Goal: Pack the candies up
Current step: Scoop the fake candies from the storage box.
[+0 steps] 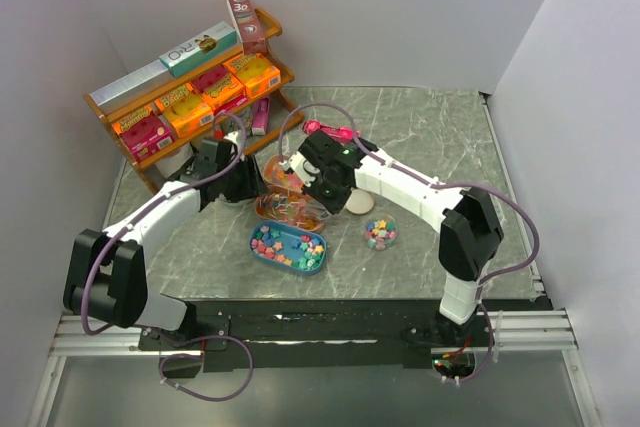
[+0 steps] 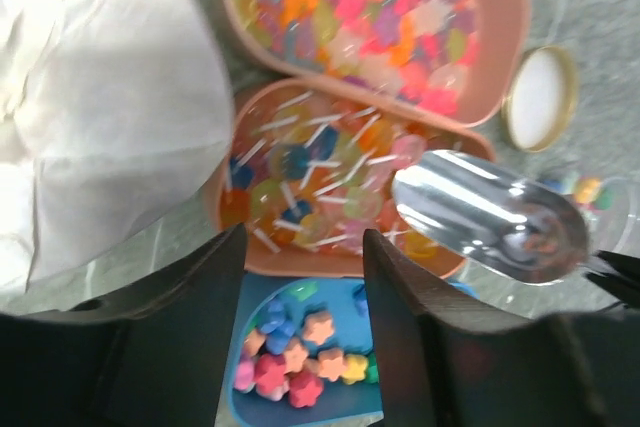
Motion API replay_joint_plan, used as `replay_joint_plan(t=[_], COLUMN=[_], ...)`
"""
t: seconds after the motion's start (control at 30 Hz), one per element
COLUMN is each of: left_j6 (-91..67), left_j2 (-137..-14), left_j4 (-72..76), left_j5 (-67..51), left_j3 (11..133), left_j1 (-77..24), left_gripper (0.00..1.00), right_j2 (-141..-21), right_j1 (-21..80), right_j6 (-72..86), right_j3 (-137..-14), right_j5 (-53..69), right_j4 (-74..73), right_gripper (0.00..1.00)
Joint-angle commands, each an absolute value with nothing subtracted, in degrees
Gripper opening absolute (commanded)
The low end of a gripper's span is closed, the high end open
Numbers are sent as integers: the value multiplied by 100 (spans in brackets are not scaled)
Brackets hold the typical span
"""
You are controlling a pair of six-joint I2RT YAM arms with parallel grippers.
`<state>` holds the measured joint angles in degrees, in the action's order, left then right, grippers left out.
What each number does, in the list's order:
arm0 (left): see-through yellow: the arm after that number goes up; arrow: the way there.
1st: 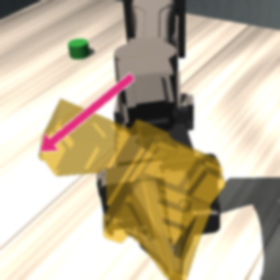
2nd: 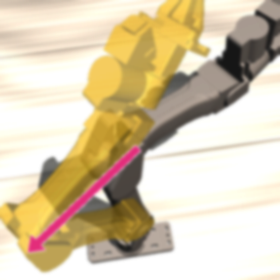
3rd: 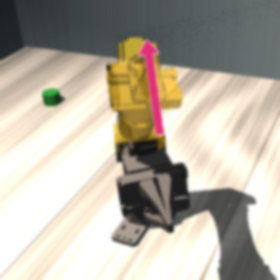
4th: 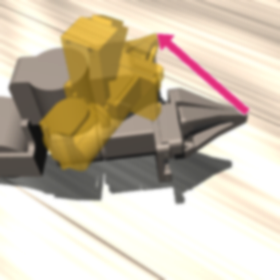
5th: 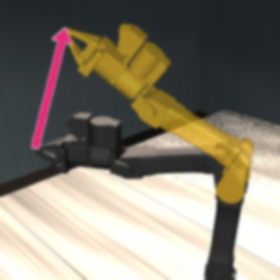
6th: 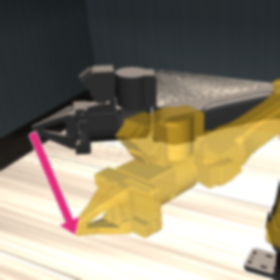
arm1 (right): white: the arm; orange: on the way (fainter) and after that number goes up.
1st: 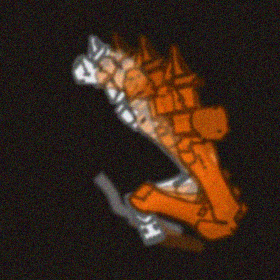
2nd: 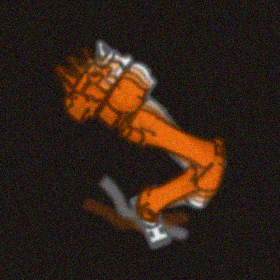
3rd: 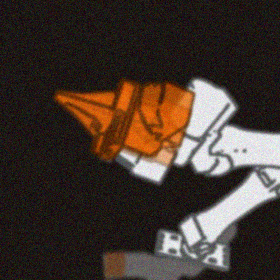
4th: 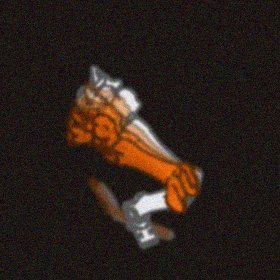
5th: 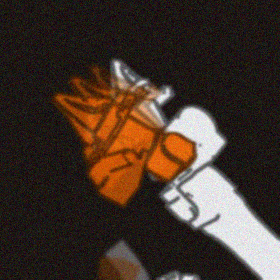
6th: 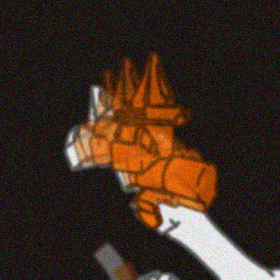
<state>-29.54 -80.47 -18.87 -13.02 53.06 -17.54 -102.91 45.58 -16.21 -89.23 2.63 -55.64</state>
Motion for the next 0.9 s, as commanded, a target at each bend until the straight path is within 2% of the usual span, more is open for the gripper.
replay_joint_plan(t=[0.0,0.3,0.6,0.87], left_j6=[-2909,-3032,-3217,-3287], left_j2=[-7936,-8314,-8657,-8789], left_j4=[-1854,-1960,-2206,-2250], left_j5=[-1073,-887,-589,-633], left_j3=[5151,5203,5256,5265], left_j1=[-1758,-1793,-1881,-1890], left_gripper=[53,49,33,26], right_j2=[-10301,-10318,-10705,-11091], right_j1=[4658,4763,4860,4975], right_j6=[-1688,-1766,-1916,-2004], right_j3=[-9369,-9466,-9694,-9835], right_j5=[-210,-378,-281,-150], right_j4=[-5914,-6284,-6249,-5880], right_gripper=[0,0,0,0])
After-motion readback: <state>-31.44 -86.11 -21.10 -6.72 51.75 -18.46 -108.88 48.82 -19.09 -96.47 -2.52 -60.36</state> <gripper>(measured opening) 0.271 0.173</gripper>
